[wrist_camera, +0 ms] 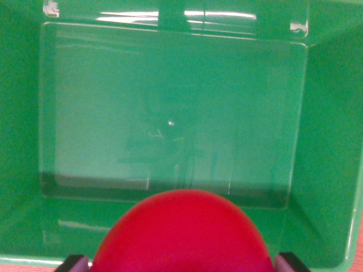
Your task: Pick fruit
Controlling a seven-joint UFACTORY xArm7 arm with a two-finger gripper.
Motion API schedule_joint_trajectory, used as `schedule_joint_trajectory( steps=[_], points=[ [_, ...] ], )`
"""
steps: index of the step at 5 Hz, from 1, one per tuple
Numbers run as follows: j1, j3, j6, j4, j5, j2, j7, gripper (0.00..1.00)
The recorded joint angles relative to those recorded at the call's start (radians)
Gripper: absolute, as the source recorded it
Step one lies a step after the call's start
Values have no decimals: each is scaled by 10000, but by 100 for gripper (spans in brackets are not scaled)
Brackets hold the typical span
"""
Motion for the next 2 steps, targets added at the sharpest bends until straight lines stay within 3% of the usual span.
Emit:
schedule_joint_trajectory(
  steps=[1,2],
  points=[
    [0,0,0,0,0,0,0,100],
    [2,4,276,197,5,-80,-14,100]
  ],
)
